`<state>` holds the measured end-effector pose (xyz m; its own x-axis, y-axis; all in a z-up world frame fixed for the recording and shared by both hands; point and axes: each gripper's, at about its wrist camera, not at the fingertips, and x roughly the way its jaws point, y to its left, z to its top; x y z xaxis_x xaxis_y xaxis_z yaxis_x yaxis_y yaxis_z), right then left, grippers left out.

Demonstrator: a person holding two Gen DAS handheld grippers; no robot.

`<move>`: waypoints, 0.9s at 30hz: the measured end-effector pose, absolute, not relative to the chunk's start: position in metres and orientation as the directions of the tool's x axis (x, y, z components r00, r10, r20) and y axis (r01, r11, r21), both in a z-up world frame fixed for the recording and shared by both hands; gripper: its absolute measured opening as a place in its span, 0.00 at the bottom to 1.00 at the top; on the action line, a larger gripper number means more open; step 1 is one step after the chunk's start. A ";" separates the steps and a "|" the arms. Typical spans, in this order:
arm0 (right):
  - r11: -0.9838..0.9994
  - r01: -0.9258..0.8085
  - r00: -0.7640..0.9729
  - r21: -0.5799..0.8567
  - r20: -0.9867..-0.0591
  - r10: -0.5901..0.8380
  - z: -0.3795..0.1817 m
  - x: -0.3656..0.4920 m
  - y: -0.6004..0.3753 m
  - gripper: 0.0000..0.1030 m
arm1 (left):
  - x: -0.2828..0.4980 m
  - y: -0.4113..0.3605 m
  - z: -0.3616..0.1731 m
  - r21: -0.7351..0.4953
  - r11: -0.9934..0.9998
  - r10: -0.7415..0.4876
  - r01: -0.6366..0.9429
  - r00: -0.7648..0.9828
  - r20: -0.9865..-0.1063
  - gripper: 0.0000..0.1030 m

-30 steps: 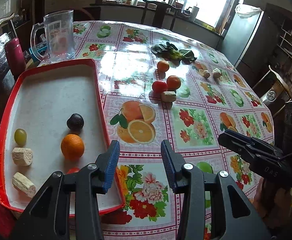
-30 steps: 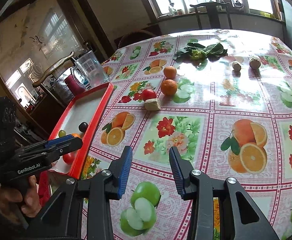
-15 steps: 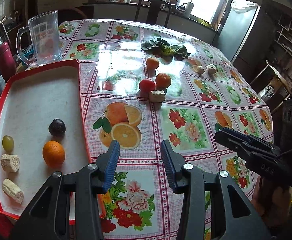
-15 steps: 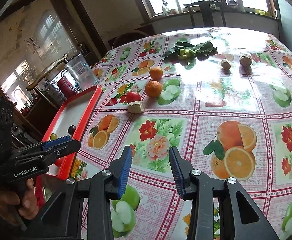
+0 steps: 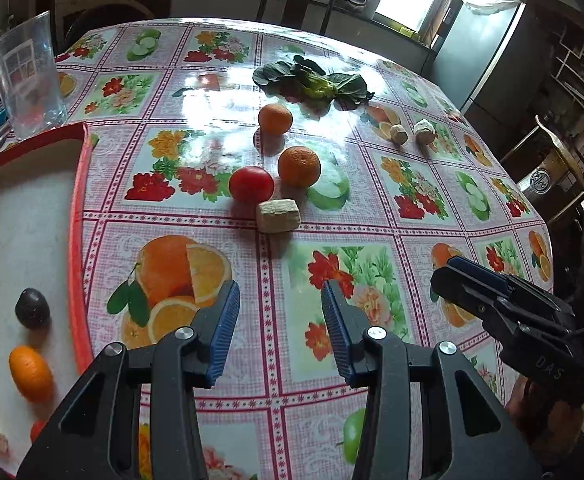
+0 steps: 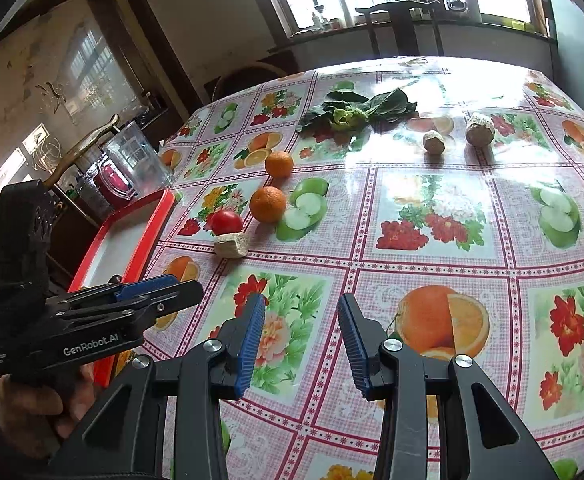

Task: Organize fruits
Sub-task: 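Move both open tools back over the table toward the orange and cream block, then grasp a cream block with the left tool while the right tool grasps an orange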

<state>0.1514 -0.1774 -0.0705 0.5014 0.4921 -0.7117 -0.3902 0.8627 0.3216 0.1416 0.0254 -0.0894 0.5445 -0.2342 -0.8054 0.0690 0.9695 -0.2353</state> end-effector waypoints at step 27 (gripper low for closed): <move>0.840 -0.469 0.435 0.273 -0.756 0.489 -0.103 0.252 -0.078 0.36 | 0.154 0.054 -0.105 -0.294 0.955 -0.265 0.039 0.555 -0.789 0.26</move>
